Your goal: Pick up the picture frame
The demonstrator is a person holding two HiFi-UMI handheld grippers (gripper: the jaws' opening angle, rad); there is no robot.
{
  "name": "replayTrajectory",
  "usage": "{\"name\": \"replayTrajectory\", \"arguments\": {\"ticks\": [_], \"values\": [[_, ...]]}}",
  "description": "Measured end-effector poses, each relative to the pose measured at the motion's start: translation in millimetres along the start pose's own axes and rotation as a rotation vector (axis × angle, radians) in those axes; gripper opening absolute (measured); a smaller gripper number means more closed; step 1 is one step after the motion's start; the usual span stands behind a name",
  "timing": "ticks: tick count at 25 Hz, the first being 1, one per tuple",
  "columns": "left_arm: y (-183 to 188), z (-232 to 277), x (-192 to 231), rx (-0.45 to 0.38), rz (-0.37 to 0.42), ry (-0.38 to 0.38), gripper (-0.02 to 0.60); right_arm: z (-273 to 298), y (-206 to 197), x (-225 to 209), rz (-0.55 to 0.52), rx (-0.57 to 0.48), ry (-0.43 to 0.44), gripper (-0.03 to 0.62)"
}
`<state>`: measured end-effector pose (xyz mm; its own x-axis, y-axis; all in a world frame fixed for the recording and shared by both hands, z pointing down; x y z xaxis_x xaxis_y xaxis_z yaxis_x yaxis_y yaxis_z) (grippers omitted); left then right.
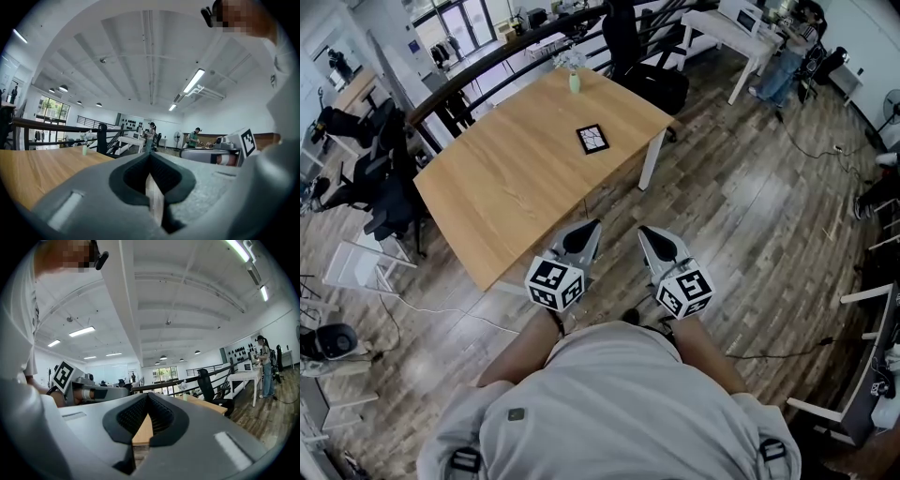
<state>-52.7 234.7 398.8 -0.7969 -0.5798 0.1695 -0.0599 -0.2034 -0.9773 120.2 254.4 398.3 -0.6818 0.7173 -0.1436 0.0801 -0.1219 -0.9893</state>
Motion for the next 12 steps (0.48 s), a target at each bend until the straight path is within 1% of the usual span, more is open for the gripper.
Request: {"name": "replayTrajectory", "arguments": {"ticks": [7, 12], "values": [[-3, 63, -41, 0.0, 0.002, -0.017, 0.003, -34, 3, -63, 0.023, 0.002, 0.001, 0.009], [-7, 87, -53, 0.017, 0.003, -0.017, 0.003, -45, 2, -87, 0.045, -0.009, -0.004, 0.009]]}}
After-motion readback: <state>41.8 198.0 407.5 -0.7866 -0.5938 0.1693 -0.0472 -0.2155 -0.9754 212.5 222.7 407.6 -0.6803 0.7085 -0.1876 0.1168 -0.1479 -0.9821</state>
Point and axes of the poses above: the fingertips, and each gripper's own axes: z forward along the fingers, x to its left, y out of its top, the point moved 7 cm from there along -z, backward along the fingers, and after that the axes turned 7 degrees about y, right-handed, at the moved point
